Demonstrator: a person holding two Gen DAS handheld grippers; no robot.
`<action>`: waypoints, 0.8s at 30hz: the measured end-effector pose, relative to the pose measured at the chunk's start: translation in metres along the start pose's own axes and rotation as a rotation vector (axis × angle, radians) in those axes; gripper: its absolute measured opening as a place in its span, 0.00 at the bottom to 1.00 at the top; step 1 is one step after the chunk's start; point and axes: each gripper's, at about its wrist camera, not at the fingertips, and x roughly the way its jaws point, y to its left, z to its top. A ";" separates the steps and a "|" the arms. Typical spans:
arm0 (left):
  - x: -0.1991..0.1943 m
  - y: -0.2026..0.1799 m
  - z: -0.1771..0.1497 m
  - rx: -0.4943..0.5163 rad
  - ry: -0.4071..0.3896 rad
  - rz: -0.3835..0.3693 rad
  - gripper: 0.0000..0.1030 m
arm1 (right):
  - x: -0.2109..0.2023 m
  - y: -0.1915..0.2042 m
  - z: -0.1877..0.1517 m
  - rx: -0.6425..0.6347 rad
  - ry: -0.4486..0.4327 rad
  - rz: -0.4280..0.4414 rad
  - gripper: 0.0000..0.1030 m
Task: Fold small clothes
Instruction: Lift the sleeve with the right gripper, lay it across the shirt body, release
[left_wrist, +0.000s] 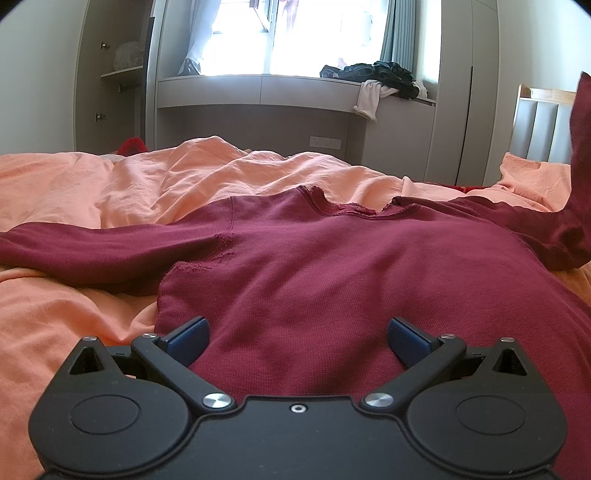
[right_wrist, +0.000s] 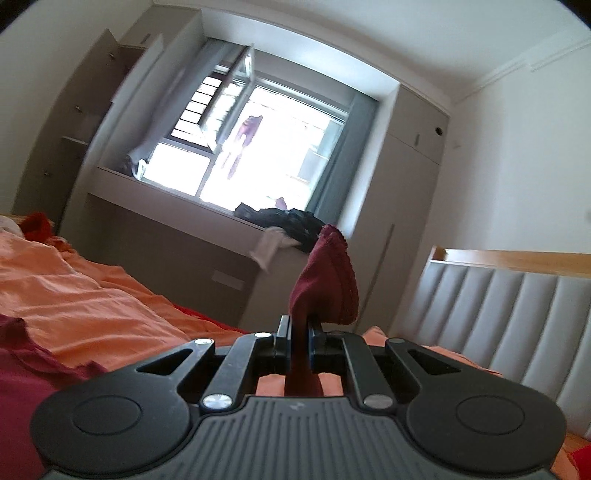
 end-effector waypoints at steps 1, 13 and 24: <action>0.000 0.000 0.000 0.000 0.000 0.000 1.00 | -0.001 0.004 0.003 0.000 -0.004 0.013 0.08; 0.001 -0.002 -0.001 -0.006 0.001 -0.004 1.00 | -0.018 0.040 0.015 -0.026 -0.019 0.129 0.08; -0.005 0.004 0.001 -0.041 -0.018 -0.011 1.00 | -0.034 0.067 0.017 -0.021 -0.015 0.237 0.08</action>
